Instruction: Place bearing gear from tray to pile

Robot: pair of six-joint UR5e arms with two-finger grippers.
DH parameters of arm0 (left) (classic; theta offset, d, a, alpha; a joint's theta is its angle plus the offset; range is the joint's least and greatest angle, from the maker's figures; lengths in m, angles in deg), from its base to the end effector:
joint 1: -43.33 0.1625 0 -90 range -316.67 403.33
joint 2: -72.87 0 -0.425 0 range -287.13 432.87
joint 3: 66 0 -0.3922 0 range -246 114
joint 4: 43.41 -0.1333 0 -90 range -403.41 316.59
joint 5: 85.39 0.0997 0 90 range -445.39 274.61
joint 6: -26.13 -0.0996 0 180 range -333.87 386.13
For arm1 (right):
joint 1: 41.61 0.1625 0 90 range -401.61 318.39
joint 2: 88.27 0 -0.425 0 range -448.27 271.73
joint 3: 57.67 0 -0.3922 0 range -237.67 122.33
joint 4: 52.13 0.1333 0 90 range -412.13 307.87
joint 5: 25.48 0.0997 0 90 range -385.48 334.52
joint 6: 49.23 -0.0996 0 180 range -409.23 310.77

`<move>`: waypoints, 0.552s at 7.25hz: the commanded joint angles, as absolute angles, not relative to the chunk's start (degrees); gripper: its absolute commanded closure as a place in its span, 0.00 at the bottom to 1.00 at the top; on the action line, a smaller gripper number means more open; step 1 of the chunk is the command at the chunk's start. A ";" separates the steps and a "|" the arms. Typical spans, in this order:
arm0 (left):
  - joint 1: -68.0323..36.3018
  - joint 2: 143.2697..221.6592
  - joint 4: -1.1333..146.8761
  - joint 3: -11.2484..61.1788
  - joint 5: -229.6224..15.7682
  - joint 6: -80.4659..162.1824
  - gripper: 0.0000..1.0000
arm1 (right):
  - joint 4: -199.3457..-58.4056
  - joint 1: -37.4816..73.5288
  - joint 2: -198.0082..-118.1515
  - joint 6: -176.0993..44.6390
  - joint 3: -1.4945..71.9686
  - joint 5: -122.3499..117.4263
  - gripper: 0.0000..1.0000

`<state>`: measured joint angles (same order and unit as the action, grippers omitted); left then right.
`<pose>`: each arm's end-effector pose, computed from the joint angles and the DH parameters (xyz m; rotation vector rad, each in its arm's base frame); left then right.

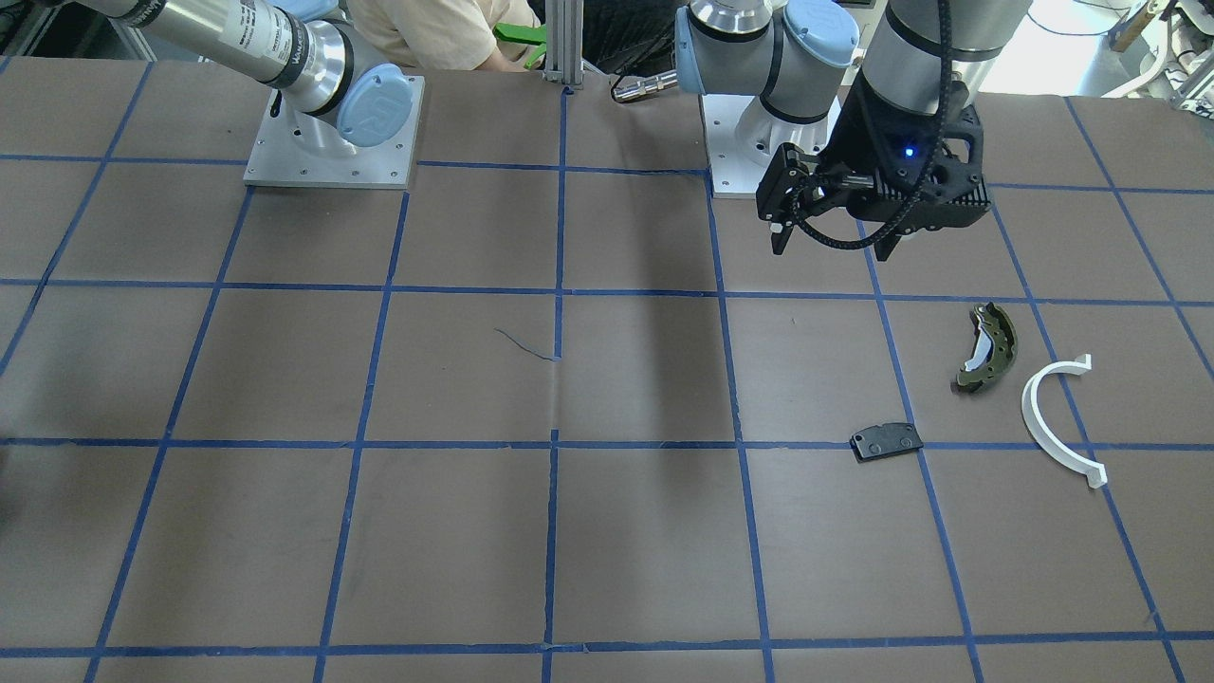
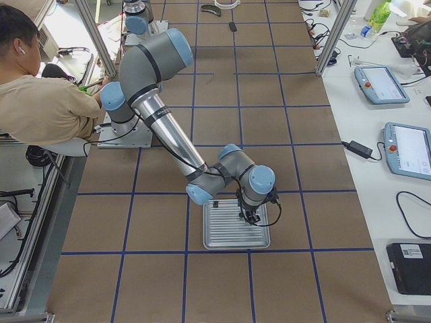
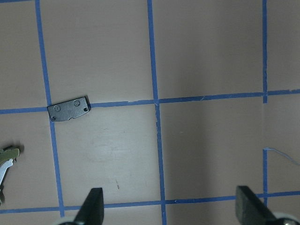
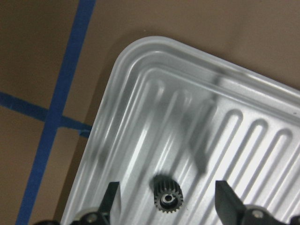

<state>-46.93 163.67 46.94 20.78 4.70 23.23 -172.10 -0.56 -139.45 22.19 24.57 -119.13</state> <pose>-0.1354 -0.5004 0.5081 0.0865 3.1375 -0.0566 -0.4447 -0.5556 0.1900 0.6097 -3.0647 -0.1012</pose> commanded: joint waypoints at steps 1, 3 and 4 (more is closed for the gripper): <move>-46.93 163.75 46.94 20.74 4.69 23.23 0.00 | -172.10 -0.56 -139.16 22.23 24.59 -119.18 0.31; -46.93 163.66 46.94 20.74 4.69 23.23 0.00 | -172.10 -0.56 -139.07 21.96 24.77 -119.35 0.38; -46.93 163.75 46.94 20.74 4.61 23.23 0.00 | -172.10 -0.56 -139.07 21.96 24.77 -119.44 0.38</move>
<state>-46.93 163.69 46.94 20.74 4.67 23.23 -172.10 -0.56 -139.10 22.03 24.71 -119.31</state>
